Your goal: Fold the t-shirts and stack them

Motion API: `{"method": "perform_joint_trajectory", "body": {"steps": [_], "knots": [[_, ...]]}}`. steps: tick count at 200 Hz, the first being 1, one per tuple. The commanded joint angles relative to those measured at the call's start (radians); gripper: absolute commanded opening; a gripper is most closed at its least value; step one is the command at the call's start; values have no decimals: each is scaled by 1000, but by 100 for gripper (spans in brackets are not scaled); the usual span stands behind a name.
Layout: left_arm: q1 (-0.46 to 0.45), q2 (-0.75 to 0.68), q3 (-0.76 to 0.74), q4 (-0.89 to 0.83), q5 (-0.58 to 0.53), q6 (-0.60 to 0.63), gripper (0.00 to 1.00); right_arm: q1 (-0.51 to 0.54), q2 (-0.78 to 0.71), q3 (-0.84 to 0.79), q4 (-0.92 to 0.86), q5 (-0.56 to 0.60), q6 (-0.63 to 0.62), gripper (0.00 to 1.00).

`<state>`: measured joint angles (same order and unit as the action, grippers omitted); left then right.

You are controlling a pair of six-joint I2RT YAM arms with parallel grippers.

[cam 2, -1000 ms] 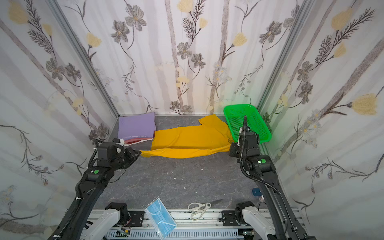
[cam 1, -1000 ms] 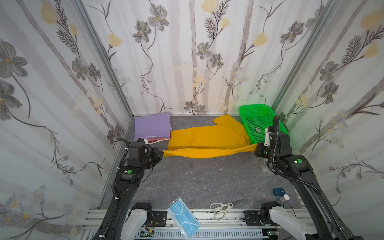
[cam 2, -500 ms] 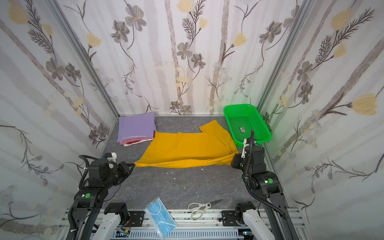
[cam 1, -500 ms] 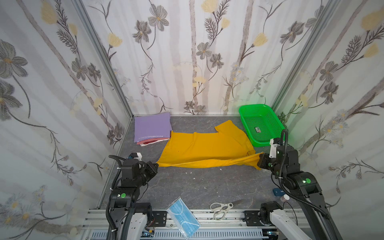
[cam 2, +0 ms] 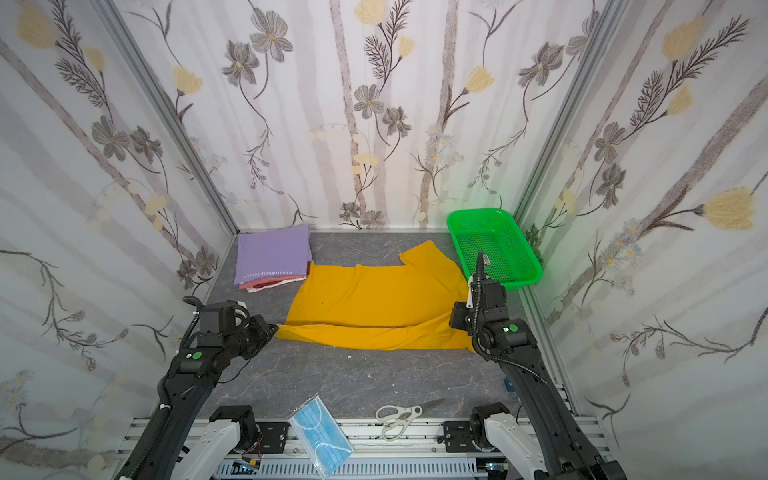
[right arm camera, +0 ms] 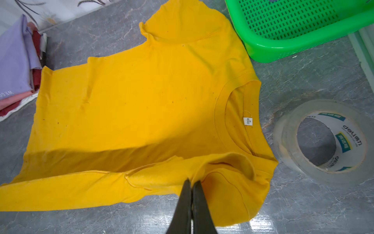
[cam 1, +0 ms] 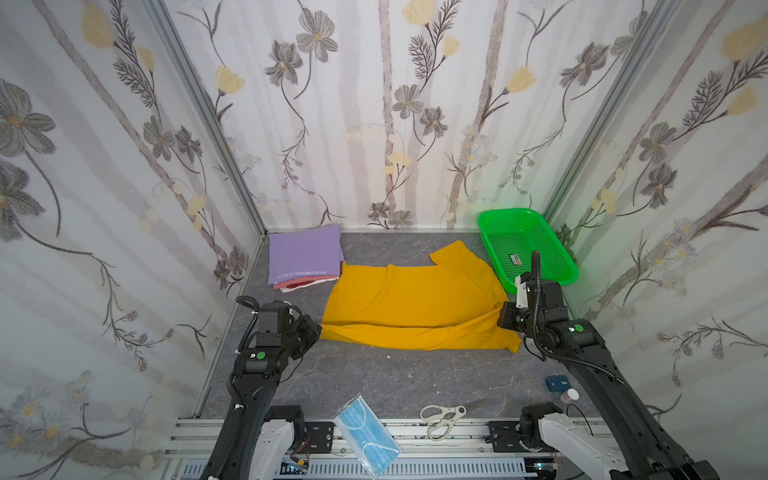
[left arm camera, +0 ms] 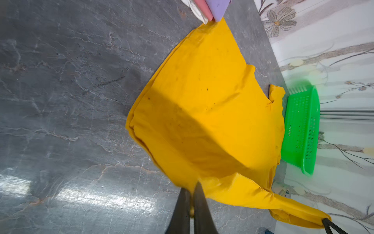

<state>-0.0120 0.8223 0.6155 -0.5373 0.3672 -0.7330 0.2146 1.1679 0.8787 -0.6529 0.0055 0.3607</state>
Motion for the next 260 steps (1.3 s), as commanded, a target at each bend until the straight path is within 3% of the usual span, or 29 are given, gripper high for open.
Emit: {"method": "perform_joint_trajectory", "body": {"steps": [1, 77, 150, 260], "knots": [[3, 87, 27, 122, -25, 15, 0, -1, 112, 44, 82, 25, -40, 0], [29, 394, 78, 285, 3, 23, 0, -49, 406, 153, 141, 46, -89, 0], [19, 655, 204, 384, 75, 2, 0, -108, 451, 163, 134, 107, -103, 0], [0, 777, 263, 402, 56, -14, 0, -119, 520, 204, 133, 103, -138, 0]]}}
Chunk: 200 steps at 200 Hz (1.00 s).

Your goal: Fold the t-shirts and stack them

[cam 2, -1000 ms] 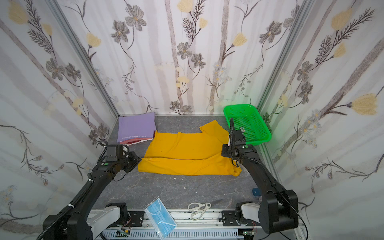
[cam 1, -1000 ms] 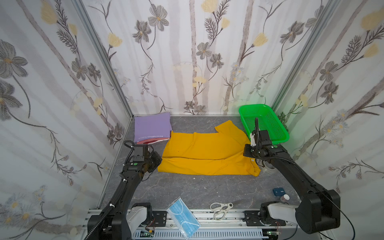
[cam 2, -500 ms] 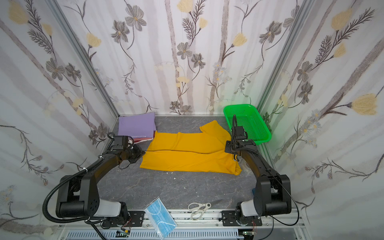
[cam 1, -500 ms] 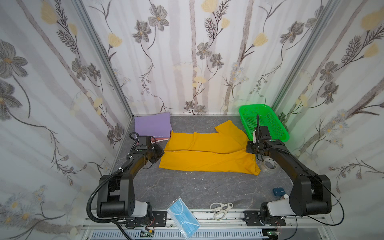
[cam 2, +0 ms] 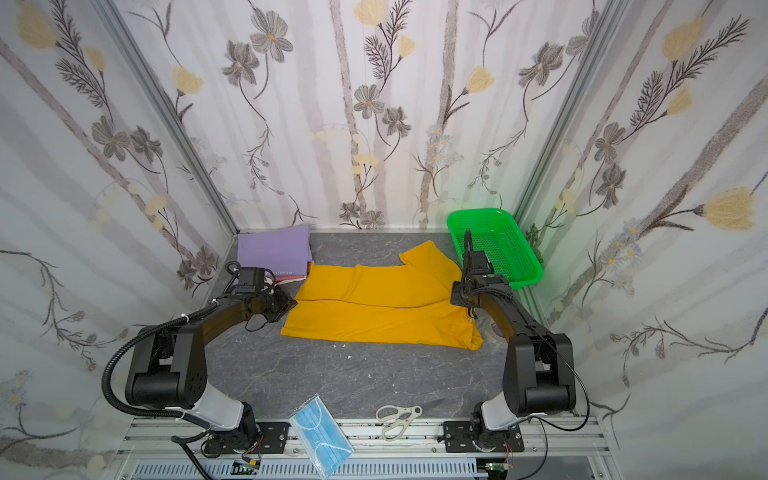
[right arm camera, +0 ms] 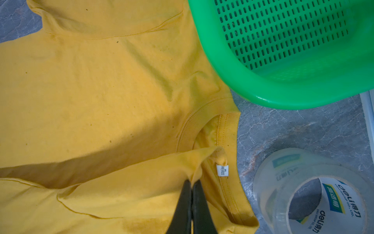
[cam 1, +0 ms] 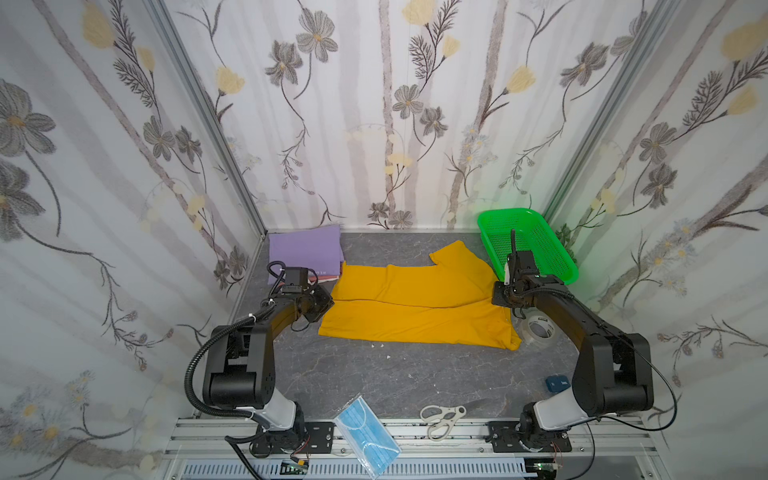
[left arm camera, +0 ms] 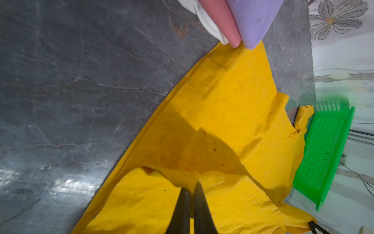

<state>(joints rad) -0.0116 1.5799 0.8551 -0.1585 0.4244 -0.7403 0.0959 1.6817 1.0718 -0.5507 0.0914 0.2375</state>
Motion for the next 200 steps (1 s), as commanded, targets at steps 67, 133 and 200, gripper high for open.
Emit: {"method": "perform_joint_trajectory", "body": {"steps": [67, 133, 200], "knots": [[-33, 125, 99, 23, 22, -10, 0, -5, -23, -20, 26, 35, -12, 0], [-23, -7, 133, -121, -100, 34, 97, 9, -78, 14, 5, 20, -24, 62], [-90, -90, -42, 30, 61, 3, 100, 142, -214, -55, 0, -131, 48, 100]]}}
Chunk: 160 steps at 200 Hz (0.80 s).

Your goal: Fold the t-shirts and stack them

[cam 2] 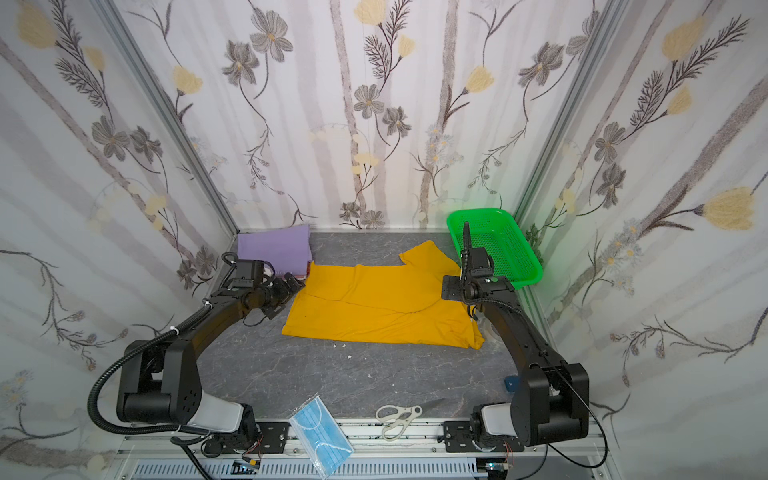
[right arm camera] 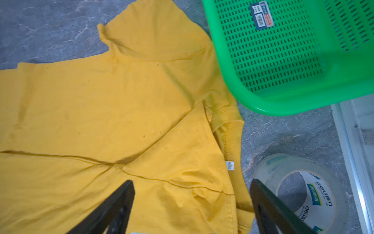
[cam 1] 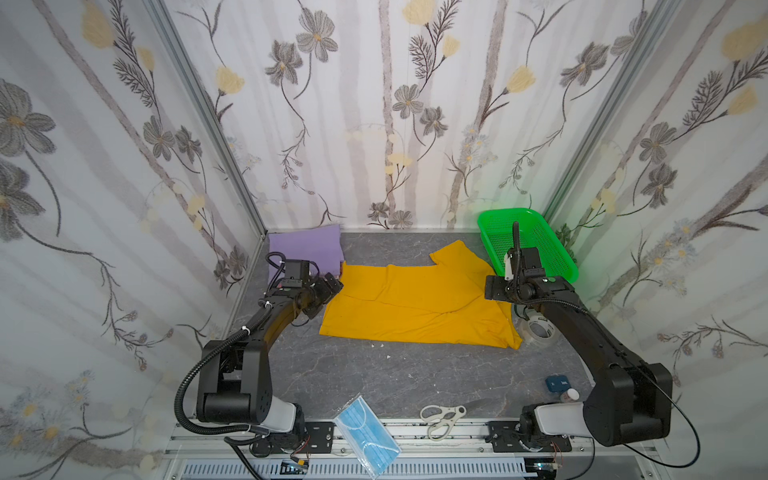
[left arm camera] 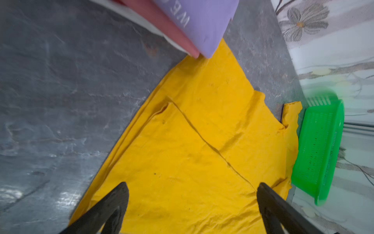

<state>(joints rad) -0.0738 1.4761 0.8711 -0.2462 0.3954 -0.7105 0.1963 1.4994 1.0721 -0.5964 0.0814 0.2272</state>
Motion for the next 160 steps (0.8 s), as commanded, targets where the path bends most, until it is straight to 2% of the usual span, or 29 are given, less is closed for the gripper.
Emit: {"method": "perform_joint_trajectory", "body": {"steps": [1, 19, 42, 68, 108, 133, 160], "knots": [[-28, 18, -61, 126, 94, -28, 100, 43, -33, -61, 51, -128, 61, 100], [-55, 66, -88, 194, 128, -58, 100, 50, -21, -134, 133, -212, 133, 100], [-66, 83, -122, 183, 72, -71, 100, 65, 7, -227, 229, -248, 235, 100], [-64, 42, -174, 116, -36, -56, 100, 67, -20, -335, 311, -226, 309, 100], [-38, 26, -276, 89, -155, -63, 100, 5, 0, -381, 290, -179, 299, 100], [-3, 23, -307, 82, -200, -63, 100, -2, -120, -387, 249, -116, 308, 100], [44, -4, -329, 93, -227, -63, 100, -23, -195, -439, 216, -129, 340, 100]]}}
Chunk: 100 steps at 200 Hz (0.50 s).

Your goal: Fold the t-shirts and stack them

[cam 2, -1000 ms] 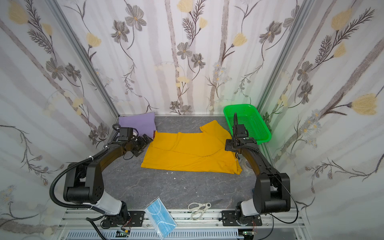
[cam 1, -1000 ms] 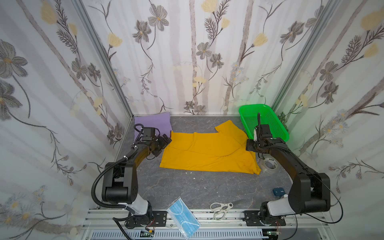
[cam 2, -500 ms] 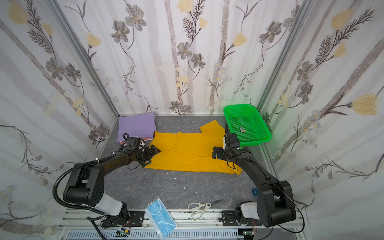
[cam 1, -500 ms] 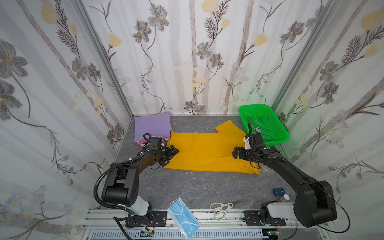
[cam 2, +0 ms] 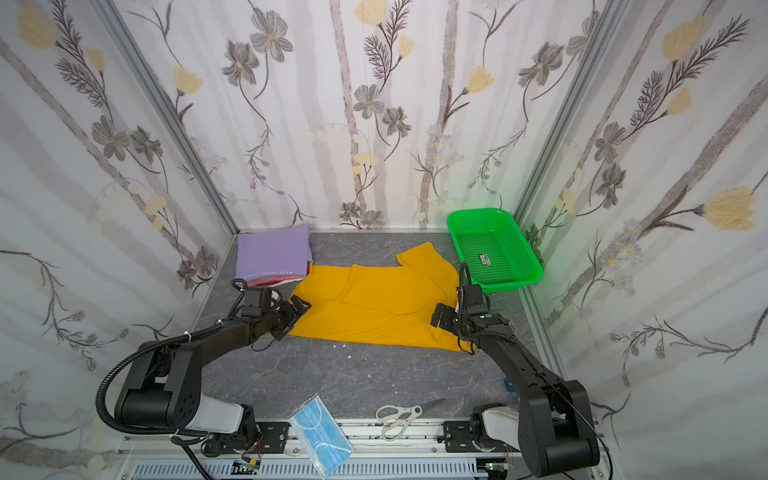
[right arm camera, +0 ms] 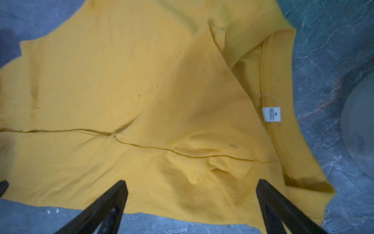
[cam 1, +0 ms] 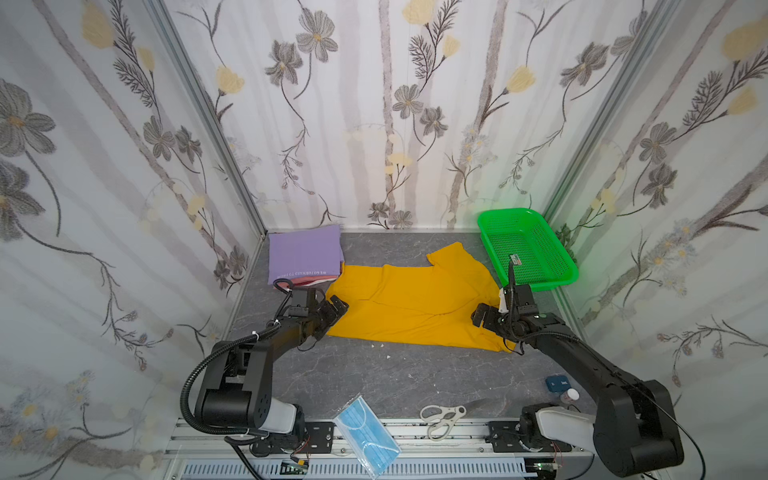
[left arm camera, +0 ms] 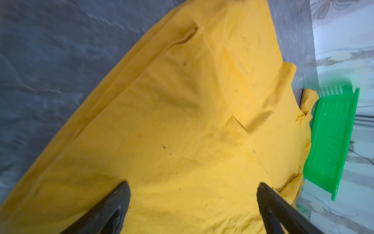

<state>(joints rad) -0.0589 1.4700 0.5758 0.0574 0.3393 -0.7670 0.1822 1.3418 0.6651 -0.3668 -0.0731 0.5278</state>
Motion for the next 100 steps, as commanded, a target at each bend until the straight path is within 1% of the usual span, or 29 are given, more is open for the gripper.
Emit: {"method": "perform_joint_trajectory", "body": {"steps": [1, 17, 23, 38, 56, 63, 77, 100], "knots": [[30, 1, -33, -210, -172, -6, 100, -9, -39, -34, -13, 24, 42, 100], [46, 4, -22, -213, -162, -1, 100, -1, -77, -80, -8, 23, 96, 99], [49, 6, -16, -217, -159, 1, 100, 3, -95, -98, -7, 35, 118, 96], [55, 7, -6, -217, -155, 3, 100, 6, -141, -139, -8, 59, 155, 86], [63, 16, 4, -224, -157, 13, 100, 21, -185, -161, -29, 72, 191, 68], [70, 21, 7, -226, -155, 17, 100, 39, -205, -171, -38, 81, 210, 64], [82, 30, 12, -222, -148, 18, 100, 93, -244, -197, -46, 115, 257, 54], [91, 46, 20, -205, -132, 9, 100, 144, -252, -250, -12, 102, 310, 48]]}}
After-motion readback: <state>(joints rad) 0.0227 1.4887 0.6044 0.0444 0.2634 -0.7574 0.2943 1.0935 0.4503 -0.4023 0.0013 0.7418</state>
